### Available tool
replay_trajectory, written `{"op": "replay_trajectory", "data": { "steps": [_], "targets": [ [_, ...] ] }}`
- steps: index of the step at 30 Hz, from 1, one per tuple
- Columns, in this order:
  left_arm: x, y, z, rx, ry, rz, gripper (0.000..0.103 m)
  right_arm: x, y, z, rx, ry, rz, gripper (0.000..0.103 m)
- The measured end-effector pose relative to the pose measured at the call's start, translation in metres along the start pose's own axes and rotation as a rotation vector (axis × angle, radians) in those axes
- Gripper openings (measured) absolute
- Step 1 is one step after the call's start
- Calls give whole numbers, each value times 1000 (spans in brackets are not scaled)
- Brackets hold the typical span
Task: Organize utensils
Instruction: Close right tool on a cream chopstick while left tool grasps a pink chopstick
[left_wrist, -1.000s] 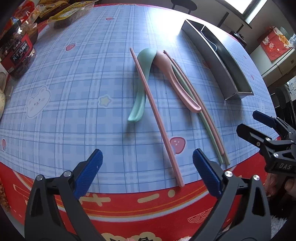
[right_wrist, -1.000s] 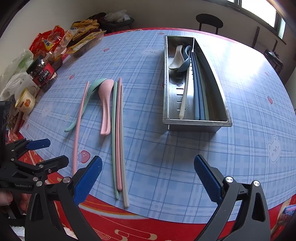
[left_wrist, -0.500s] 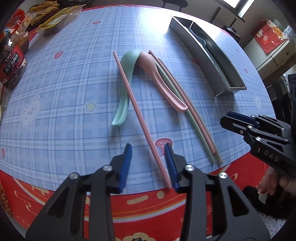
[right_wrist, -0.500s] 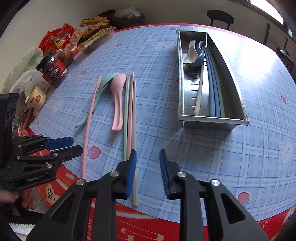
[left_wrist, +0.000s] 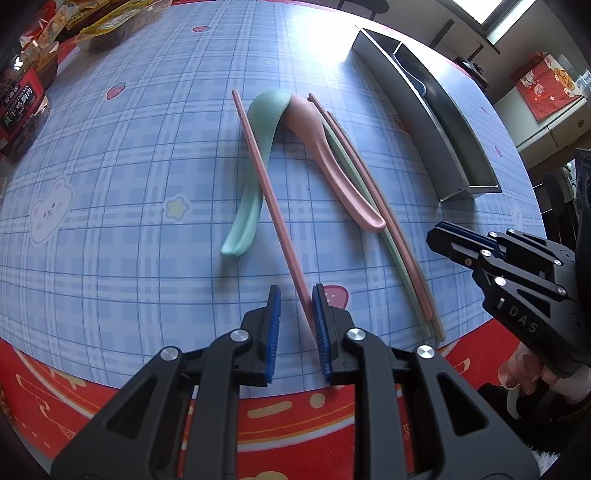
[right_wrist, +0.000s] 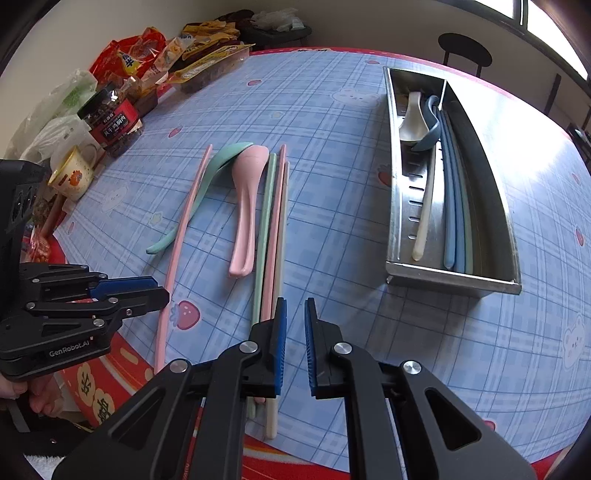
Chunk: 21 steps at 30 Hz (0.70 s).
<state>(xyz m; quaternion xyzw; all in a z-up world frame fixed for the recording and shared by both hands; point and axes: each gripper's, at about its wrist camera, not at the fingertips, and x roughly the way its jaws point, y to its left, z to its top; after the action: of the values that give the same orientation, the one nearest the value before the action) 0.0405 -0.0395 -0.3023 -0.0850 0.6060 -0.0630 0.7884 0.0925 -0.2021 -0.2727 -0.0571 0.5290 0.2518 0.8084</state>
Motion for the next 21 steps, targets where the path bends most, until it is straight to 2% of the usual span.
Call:
{"op": "replay_trajectory", "data": {
  "steps": [21],
  "targets": [
    [-1, 6, -3, -14, -2, -7, 23, 23, 15, 8, -50, 27, -10, 10]
  ]
}}
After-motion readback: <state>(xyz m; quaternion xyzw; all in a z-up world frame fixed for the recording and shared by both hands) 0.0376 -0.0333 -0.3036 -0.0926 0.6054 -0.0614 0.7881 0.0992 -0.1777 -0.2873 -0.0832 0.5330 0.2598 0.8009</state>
